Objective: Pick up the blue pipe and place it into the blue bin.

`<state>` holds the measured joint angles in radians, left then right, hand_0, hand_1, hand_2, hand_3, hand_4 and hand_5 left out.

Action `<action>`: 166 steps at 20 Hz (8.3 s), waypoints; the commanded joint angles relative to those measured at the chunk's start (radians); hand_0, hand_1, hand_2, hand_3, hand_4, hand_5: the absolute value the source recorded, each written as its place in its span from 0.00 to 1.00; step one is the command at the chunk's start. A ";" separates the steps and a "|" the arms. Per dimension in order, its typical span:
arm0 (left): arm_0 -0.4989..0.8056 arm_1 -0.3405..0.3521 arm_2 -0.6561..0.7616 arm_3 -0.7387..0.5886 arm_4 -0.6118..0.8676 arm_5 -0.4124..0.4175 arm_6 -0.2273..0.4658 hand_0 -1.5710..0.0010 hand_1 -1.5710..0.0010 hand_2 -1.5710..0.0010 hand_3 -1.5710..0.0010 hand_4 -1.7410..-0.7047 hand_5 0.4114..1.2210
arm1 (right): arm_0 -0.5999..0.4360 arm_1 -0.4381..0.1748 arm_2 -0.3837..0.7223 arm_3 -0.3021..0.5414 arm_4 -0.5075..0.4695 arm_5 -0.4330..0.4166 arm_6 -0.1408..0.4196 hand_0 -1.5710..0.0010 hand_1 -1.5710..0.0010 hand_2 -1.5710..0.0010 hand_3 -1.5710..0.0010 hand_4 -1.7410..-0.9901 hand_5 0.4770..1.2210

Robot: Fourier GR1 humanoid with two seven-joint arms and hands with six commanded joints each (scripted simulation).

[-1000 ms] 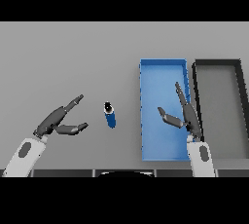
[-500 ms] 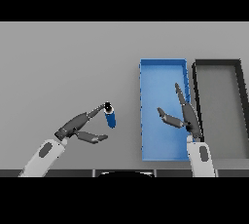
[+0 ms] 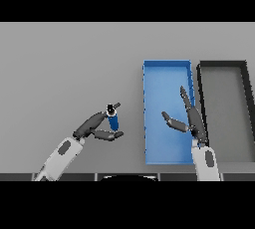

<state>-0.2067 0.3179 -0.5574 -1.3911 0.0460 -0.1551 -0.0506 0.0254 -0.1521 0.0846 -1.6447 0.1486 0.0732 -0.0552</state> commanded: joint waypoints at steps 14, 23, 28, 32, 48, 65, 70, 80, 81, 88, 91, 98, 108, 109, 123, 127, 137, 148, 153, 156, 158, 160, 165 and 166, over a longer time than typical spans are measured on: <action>-0.024 -0.144 0.016 0.070 0.087 -0.020 -0.088 0.30 0.24 0.21 0.24 0.15 0.82 | -0.013 -0.018 -0.007 0.016 0.017 -0.004 -0.001 1.00 1.00 1.00 1.00 0.75 0.11; -0.011 -0.161 -0.008 -0.008 0.034 0.027 -0.147 0.04 0.03 0.03 0.03 0.24 0.98 | -0.020 -0.020 -0.006 0.027 0.021 -0.003 0.006 1.00 1.00 1.00 1.00 0.78 0.10; -0.058 -0.205 0.015 -0.071 0.040 0.029 -0.123 0.01 0.01 0.01 0.01 0.26 0.99 | -0.024 -0.025 -0.009 0.024 0.031 -0.010 0.008 1.00 1.00 1.00 1.00 0.80 0.11; -0.090 -0.216 0.018 -0.099 0.027 0.004 -0.071 0.01 0.00 0.00 0.00 0.26 1.00 | 0.000 -0.028 -0.002 0.005 0.039 -0.009 -0.007 1.00 1.00 1.00 1.00 0.82 0.12; -0.057 -0.241 0.050 -0.148 -0.017 -0.068 -0.029 0.00 0.00 0.00 0.00 0.26 1.00 | -0.066 -0.080 -0.038 -0.029 -0.114 0.119 -0.118 1.00 0.99 0.98 1.00 0.76 0.14; -0.049 -0.291 0.091 -0.158 -0.093 -0.125 -0.001 0.00 0.00 0.00 0.00 0.26 1.00 | -0.339 -0.244 0.175 -0.317 -0.392 0.433 0.288 1.00 1.00 1.00 1.00 0.68 0.06; -0.055 -0.309 0.112 -0.142 -0.099 -0.158 0.003 0.00 0.00 0.00 0.00 0.26 1.00 | -0.428 -0.199 0.239 -0.256 -0.378 0.482 0.312 1.00 1.00 1.00 1.00 0.72 0.05; -0.047 -0.334 0.155 -0.132 -0.083 -0.224 0.015 0.00 0.00 0.02 0.17 0.17 1.00 | -0.599 -0.082 0.306 -0.097 -0.391 0.540 0.387 0.75 0.72 0.73 0.80 0.58 0.06; -0.040 -0.336 0.155 -0.138 -0.079 -0.227 0.031 0.00 0.00 0.03 0.27 0.14 1.00 | -0.598 -0.081 0.311 -0.093 -0.382 0.545 0.374 0.60 0.58 0.58 0.68 0.48 0.06; -0.045 -0.351 0.161 -0.122 -0.106 -0.247 0.003 0.00 0.00 0.01 0.16 0.03 1.00 | -0.574 -0.040 0.312 -0.088 -0.393 0.521 0.301 0.13 0.12 0.12 0.18 0.35 0.62; -0.046 -0.368 0.164 -0.109 -0.117 -0.239 -0.028 0.00 0.00 0.02 0.11 0.01 1.00 | -0.568 -0.034 0.325 -0.100 -0.353 0.534 0.257 0.06 0.06 0.06 0.09 0.35 0.81; -0.035 -0.360 0.171 -0.142 -0.137 -0.238 -0.010 0.00 0.00 0.00 0.20 0.01 1.00 | -0.523 0.013 0.295 -0.127 -0.434 0.516 0.342 0.01 0.01 0.01 0.02 0.33 0.96; -0.043 -0.350 0.195 -0.133 -0.185 -0.328 0.056 0.87 0.88 0.89 0.91 0.68 0.54 | -0.524 0.086 0.251 -0.133 -0.366 0.532 0.385 0.00 0.00 0.00 0.00 0.32 1.00; -0.041 -0.348 0.200 -0.130 -0.185 -0.322 0.085 0.90 0.91 0.91 0.93 0.70 0.46 | -0.527 0.093 0.249 -0.138 -0.357 0.534 0.373 0.00 0.00 0.00 0.00 0.32 1.00; -0.034 -0.364 0.203 -0.107 -0.195 -0.294 0.162 1.00 1.00 1.00 1.00 0.74 0.09 | -0.689 0.140 0.089 -0.164 -0.632 0.450 0.582 0.00 0.00 0.00 0.00 0.33 1.00; -0.027 -0.359 0.201 -0.119 -0.197 -0.294 0.164 1.00 1.00 1.00 1.00 0.76 0.08 | -0.880 0.092 -0.032 -0.116 -0.771 0.340 0.631 0.00 0.00 0.00 0.00 0.33 1.00; -0.001 -0.329 0.211 -0.166 -0.180 -0.304 0.162 1.00 1.00 1.00 1.00 0.76 0.08 | -0.987 -0.057 -0.242 0.146 -0.541 0.266 0.552 0.00 0.00 0.00 0.00 0.32 1.00; -0.015 -0.328 0.210 -0.134 -0.220 -0.278 0.108 1.00 1.00 1.00 1.00 0.79 0.06 | -0.725 -0.054 -0.285 0.184 -0.311 0.262 0.664 0.00 0.00 0.00 0.00 0.32 1.00; -0.022 -0.327 0.213 -0.125 -0.229 -0.267 0.102 1.00 1.00 1.00 1.00 0.78 0.07 | -0.625 -0.074 -0.233 0.262 -0.272 0.162 0.665 0.00 0.00 0.00 0.00 0.32 1.00; -0.023 -0.326 0.213 -0.130 -0.237 -0.259 0.095 1.00 1.00 1.00 1.00 0.79 0.08 | -0.597 -0.112 -0.158 0.331 -0.320 0.110 0.665 0.00 0.00 0.00 0.20 0.26 1.00; -0.025 -0.317 0.220 -0.131 -0.230 -0.267 0.092 1.00 1.00 1.00 1.00 0.79 0.09 | -0.582 -0.167 -0.082 0.389 -0.391 0.059 0.665 0.00 0.00 0.00 0.49 0.17 1.00; -0.031 -0.320 0.218 -0.123 -0.239 -0.259 0.091 1.00 1.00 1.00 1.00 0.79 0.09 | -0.591 -0.220 0.017 0.446 -0.474 -0.020 0.665 0.00 0.00 0.00 0.67 0.11 1.00; -0.026 -0.324 0.217 -0.131 -0.234 -0.259 0.091 1.00 1.00 1.00 1.00 0.79 0.10 | -0.672 -0.408 0.318 0.533 -0.824 -0.244 0.665 0.45 0.48 0.50 0.85 0.45 0.89; -0.024 -0.329 0.213 -0.122 -0.241 -0.254 0.090 1.00 1.00 1.00 1.00 0.79 0.10 | -0.685 -0.453 0.391 0.514 -0.883 -0.274 0.665 0.56 0.58 0.60 0.88 0.49 0.87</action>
<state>-0.2306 -0.0117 -0.3443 -1.5131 -0.1948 -0.4095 0.0410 -0.6603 -0.6060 0.4761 -1.1309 -0.7341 -0.1969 0.6098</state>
